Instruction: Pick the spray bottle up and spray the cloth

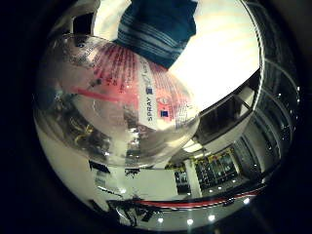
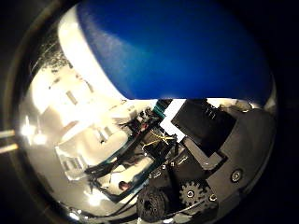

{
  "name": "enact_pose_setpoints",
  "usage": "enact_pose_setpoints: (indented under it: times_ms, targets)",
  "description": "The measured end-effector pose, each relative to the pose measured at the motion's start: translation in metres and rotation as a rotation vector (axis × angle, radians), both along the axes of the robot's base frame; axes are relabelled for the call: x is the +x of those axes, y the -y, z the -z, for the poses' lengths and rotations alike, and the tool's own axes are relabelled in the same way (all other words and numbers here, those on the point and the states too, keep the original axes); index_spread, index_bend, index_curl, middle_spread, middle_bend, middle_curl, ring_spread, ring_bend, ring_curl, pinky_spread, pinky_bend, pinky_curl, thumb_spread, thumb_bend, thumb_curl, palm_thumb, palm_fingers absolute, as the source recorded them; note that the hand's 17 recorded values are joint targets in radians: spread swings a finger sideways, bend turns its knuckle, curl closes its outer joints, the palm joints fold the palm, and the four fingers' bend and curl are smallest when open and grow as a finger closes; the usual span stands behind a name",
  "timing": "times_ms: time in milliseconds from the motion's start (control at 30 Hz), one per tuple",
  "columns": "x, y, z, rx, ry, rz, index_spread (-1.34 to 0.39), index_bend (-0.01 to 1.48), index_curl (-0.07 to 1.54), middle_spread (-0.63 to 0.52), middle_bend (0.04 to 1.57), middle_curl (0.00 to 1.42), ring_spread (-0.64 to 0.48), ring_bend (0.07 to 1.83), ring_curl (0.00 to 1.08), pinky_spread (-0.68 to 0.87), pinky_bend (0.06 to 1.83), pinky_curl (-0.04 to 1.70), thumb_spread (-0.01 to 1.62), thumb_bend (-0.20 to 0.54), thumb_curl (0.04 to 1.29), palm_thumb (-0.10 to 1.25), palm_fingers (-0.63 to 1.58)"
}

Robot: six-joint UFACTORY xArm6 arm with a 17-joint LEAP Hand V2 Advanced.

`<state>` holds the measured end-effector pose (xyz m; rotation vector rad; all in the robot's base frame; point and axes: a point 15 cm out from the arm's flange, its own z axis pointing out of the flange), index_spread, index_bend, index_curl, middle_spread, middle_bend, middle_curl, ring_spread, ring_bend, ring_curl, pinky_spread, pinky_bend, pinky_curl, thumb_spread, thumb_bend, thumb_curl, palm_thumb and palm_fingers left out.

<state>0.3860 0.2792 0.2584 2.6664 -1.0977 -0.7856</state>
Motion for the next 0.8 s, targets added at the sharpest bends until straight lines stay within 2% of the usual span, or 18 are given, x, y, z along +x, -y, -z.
enact_pose_setpoints:
  times_ms: [200,400,600,800]
  targets:
    - [-0.003,-0.046,-0.035,0.244,-0.042,0.074,-0.24,1.12,0.9,-0.1,1.43,0.71,-0.24,1.33,0.9,-0.15,1.02,1.54,0.89,-0.014,0.82,1.07,1.11]
    - [0.001,-0.095,-0.064,0.462,-0.042,0.112,-0.24,1.12,0.9,-0.1,1.43,0.71,-0.24,1.33,0.9,-0.15,1.02,1.54,0.89,-0.014,0.82,1.08,1.11]
    - [0.011,-0.136,-0.071,0.633,-0.035,0.13,-0.24,1.12,0.9,-0.1,1.43,0.71,-0.24,1.33,0.9,-0.15,1.02,1.54,0.88,-0.014,0.82,1.09,1.11]
    - [0.025,-0.175,-0.061,0.816,-0.102,0.199,-0.24,1.12,0.9,-0.1,1.43,0.71,-0.24,1.33,0.9,-0.15,1.02,1.54,0.86,-0.014,0.83,1.09,1.11]
